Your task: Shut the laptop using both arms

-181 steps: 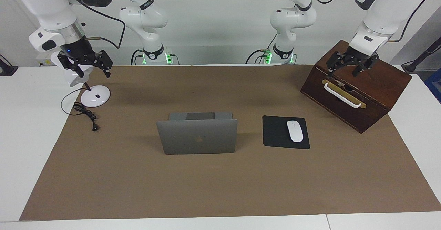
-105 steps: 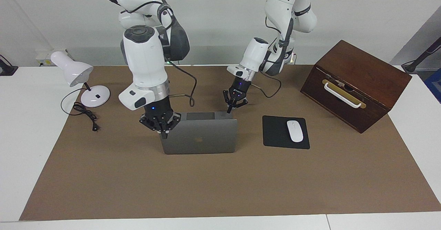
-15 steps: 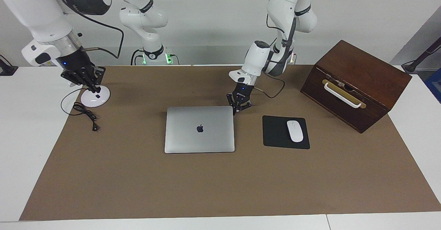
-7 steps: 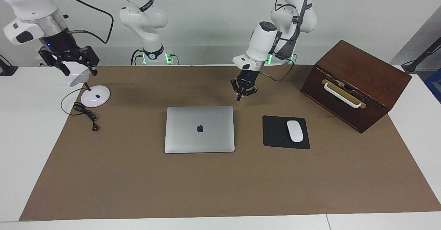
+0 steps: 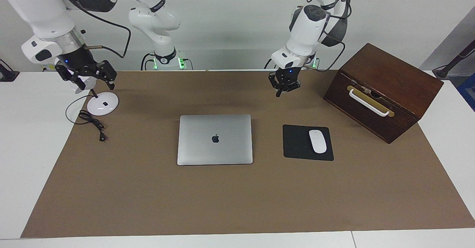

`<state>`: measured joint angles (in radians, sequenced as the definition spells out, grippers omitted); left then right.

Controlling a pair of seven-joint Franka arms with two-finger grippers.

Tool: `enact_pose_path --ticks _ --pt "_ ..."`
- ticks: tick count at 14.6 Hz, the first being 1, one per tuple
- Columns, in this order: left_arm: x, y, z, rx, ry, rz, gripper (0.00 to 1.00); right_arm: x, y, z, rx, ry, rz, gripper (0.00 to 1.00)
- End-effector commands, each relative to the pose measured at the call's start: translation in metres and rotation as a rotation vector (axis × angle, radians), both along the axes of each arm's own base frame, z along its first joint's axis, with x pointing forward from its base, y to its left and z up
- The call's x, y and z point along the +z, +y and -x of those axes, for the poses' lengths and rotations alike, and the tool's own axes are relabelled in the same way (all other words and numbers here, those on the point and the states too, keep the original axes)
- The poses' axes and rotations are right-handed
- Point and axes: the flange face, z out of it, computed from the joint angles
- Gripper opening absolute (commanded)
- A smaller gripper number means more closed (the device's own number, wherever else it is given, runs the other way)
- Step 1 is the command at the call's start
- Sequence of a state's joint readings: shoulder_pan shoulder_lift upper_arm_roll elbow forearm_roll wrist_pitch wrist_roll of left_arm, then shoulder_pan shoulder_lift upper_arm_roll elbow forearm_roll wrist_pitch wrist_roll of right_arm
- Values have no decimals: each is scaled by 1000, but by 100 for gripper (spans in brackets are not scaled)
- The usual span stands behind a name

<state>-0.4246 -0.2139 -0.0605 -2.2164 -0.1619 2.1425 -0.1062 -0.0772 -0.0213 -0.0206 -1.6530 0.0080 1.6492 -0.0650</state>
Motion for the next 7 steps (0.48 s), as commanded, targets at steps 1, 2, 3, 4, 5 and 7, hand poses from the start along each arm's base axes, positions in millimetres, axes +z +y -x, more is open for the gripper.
enact_pose_path --ticks 1,2,3,4,5,7 --pt "18 27 -17 41 25 -22 0 2 4 12 -8 -17 7 100" --pt "28 34 -22 33 -5 -63 0 2 4 12 -8 -17 7 100" --pt "34 43 -28 43 -3 -86 0 2 5 12 -5 -17 7 100" --pt "41 60 -38 76 4 -92 17 2 5 12 -1 -17 7 100" --pt "51 75 -46 108 0 -90 65 2 4 12 1 -17 7 100" --pt "71 108 -64 167 -11 -105 100 2 6 12 7 -19 8 100"
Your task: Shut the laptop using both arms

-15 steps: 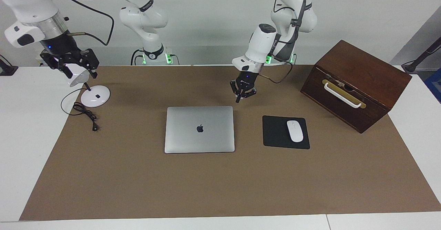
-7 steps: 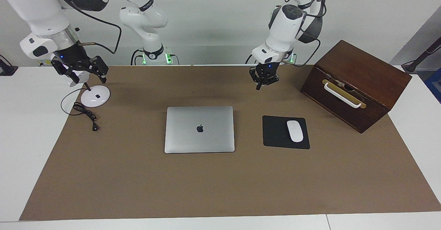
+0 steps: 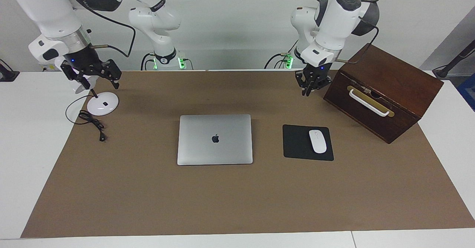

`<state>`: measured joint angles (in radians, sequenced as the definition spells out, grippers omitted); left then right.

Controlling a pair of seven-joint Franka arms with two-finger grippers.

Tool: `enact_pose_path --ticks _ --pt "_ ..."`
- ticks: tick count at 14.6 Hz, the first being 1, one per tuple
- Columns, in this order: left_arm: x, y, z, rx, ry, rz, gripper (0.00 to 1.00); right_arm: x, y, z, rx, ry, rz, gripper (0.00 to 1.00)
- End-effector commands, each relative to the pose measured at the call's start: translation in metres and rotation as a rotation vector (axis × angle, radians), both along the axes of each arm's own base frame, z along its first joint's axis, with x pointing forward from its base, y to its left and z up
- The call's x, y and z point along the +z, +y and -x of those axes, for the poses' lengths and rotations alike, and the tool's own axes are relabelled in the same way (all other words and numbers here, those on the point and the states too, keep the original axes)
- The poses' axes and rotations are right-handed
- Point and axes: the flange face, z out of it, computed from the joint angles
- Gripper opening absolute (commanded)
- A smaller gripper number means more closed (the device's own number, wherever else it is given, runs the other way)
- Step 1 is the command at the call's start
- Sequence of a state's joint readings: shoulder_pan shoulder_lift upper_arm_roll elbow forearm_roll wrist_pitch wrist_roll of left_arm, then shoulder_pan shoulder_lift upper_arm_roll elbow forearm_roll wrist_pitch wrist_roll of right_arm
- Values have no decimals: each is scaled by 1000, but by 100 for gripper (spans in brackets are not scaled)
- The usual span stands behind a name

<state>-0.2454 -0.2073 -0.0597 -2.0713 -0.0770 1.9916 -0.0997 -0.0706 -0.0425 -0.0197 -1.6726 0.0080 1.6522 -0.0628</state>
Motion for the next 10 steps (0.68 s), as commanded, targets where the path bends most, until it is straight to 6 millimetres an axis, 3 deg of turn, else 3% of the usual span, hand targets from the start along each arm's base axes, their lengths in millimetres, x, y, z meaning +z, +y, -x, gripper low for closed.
enact_pose_path --ticks 1,4,10 --pt "30 39 -25 59 1 -43 100 -1 1 6 0 -14 7 100" --pt "52 76 -40 127 -4 -50 100 -1 1 6 2 -16 8 100" --pt "86 117 -76 200 -38 -51 100 -2 2 5 3 -14 8 100"
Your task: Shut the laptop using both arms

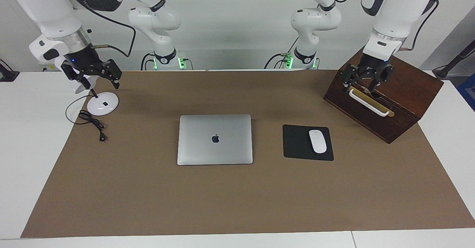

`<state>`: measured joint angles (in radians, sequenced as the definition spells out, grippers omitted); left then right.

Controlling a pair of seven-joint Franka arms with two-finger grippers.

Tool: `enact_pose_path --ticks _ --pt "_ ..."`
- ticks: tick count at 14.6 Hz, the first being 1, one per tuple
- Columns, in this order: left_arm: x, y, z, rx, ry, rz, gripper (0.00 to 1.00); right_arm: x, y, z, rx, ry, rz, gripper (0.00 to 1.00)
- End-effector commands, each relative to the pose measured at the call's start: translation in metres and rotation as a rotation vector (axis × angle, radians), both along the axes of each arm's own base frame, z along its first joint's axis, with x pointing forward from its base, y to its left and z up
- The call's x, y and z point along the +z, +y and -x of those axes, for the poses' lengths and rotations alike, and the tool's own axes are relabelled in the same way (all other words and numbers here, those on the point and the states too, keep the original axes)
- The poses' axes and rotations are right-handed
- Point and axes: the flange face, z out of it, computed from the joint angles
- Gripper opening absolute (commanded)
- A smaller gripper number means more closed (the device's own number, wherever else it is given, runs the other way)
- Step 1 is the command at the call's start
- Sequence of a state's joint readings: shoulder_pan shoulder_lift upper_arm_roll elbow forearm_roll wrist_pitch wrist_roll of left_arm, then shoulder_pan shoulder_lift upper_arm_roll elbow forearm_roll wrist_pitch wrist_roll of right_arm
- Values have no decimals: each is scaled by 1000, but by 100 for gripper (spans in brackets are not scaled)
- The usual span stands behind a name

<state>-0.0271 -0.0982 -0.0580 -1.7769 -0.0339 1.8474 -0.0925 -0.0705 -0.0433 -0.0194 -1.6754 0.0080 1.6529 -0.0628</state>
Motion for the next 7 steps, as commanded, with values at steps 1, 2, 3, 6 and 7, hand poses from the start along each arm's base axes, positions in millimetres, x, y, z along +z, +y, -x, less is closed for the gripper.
enact_pose_path --ticks 1,2,3,6,7 --pt "16 12 -18 12 11 -21 100 0 5 5 10 -17 8 100" --pt "17 13 -19 13 15 -21 100 -1 8 4 14 -15 7 100" --pt "15 14 -21 16 36 -20 100 -1 8 4 14 -15 7 100" --pt "3 15 -20 16 102 -14 100 -1 8 4 12 -15 7 100" --pt "-4 17 -17 21 117 -18 100 0 8 5 12 -17 8 100"
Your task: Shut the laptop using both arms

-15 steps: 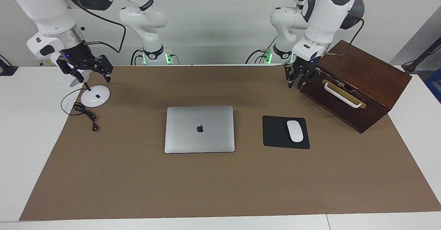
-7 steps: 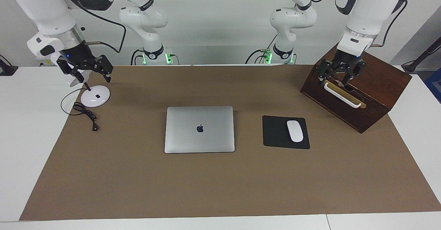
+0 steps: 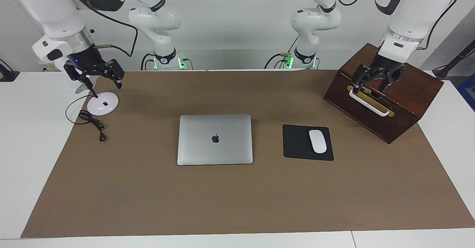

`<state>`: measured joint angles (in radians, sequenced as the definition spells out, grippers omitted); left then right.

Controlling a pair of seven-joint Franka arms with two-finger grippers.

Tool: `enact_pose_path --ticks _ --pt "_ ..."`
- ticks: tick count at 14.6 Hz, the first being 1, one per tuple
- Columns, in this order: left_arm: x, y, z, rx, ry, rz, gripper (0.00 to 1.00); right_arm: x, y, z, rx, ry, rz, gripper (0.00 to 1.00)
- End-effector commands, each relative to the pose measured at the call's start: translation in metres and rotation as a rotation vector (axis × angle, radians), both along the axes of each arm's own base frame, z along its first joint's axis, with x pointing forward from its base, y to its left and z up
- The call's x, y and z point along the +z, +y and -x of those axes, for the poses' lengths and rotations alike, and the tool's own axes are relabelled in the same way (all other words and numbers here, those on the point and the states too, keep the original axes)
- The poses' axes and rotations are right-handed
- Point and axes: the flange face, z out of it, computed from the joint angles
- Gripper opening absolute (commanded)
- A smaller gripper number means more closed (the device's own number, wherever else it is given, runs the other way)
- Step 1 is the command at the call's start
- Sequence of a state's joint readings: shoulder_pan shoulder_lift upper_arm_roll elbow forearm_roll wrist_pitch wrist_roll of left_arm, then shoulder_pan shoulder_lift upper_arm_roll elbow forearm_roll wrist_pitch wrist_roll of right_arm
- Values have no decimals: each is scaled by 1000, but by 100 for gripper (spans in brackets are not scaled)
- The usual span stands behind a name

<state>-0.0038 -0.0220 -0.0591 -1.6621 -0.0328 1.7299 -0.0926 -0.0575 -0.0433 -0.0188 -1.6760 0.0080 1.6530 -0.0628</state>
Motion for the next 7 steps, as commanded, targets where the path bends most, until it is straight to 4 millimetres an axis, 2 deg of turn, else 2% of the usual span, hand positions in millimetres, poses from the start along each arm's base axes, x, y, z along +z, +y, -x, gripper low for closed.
enact_pose_path --ticks 1,7 --pt "-8 3 1 -1 46 -17 100 0 0 5 -2 -18 7 100" --pt "-11 4 11 -1 112 -17 100 -2 -1 5 -2 -13 7 100"
